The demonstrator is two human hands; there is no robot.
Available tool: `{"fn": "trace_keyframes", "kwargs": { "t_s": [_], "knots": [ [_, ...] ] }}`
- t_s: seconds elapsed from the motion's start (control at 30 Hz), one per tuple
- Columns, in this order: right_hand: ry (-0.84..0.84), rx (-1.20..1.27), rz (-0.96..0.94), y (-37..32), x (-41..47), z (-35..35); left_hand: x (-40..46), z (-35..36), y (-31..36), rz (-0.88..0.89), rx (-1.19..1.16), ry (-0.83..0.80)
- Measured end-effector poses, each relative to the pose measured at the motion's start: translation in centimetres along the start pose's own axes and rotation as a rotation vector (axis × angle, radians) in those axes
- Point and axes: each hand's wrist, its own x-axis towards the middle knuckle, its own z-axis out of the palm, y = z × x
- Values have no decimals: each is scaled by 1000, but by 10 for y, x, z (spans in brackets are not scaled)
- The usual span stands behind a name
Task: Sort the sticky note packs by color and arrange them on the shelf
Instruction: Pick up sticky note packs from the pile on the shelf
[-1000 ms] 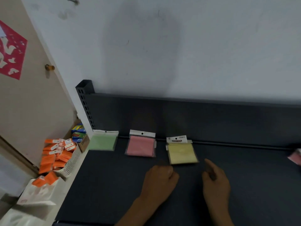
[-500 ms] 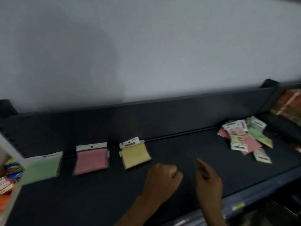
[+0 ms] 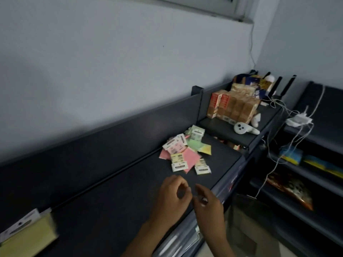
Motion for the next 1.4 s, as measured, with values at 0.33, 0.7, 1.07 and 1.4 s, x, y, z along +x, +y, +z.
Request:
{"fn": "trace_keyframes", "kwargs": {
  "t_s": [0.33, 0.7, 1.07, 1.4],
  "knots": [
    [-43, 18, -109, 14, 70, -42, 74, 89, 8, -79, -44, -29],
    [-27, 14, -61, 47, 134, -79, 134, 146, -1, -192, 6, -71],
    [-84, -13, -181, 25, 257, -59, 235, 163, -29, -279, 52, 56],
    [-175, -6, -214, 1, 347, -16, 297, 163, -70, -211, 423, 14]
  ]
}}
